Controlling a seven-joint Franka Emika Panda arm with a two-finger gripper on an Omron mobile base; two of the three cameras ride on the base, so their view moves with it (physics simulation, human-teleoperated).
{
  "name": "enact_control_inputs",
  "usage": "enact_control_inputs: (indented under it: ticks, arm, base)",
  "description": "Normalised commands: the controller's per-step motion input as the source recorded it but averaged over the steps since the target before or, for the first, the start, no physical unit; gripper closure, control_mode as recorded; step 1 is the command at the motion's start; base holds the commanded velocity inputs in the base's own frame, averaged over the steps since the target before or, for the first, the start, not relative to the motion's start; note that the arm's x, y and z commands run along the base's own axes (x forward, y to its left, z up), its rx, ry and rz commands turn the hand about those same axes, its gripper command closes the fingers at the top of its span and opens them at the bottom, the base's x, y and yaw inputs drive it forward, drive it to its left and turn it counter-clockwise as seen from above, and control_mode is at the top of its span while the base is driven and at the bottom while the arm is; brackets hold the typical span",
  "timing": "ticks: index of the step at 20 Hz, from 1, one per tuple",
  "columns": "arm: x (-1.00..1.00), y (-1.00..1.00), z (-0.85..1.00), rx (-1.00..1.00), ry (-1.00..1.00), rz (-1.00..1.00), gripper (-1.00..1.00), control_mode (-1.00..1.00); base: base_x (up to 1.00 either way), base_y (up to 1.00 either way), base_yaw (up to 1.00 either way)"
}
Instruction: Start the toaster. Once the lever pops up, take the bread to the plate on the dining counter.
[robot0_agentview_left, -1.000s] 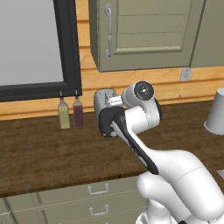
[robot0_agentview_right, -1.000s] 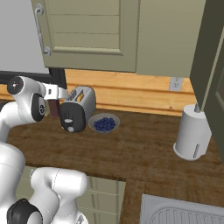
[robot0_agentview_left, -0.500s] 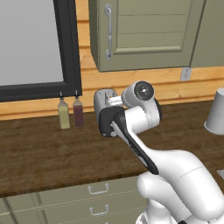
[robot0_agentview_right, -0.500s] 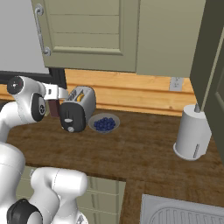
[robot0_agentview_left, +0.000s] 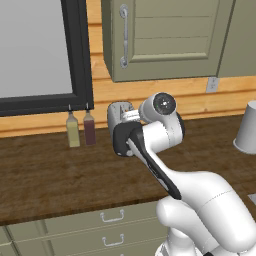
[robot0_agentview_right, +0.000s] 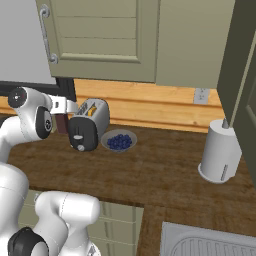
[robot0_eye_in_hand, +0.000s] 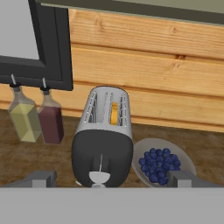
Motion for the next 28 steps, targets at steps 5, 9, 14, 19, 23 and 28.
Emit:
enact_control_inputs:
  ticks: [5,9,14,19,23,28]
  arm:
    - [0.00,0.00,0.00,0.00,0.00,0.00,-1.00,-1.00]
    - [0.00,0.00,0.00,0.00,0.00,0.00,-1.00,-1.00]
    - [0.00,0.00,0.00,0.00,0.00,0.00,-1.00,-1.00]
    - [0.00,0.00,0.00,0.00,0.00,0.00,-1.00,-1.00]
    - [0.00,0.00,0.00,0.00,0.00,0.00,-1.00,-1.00]
    - [0.00,0.00,0.00,0.00,0.00,0.00,-1.00,-1.00]
  base:
    - [0.00,0.00,0.00]
    - [0.00,0.00,0.00]
    - [0.00,0.00,0.00]
    - [0.00,0.00,0.00]
    - [0.00,0.00,0.00]
    - [0.00,0.00,0.00]
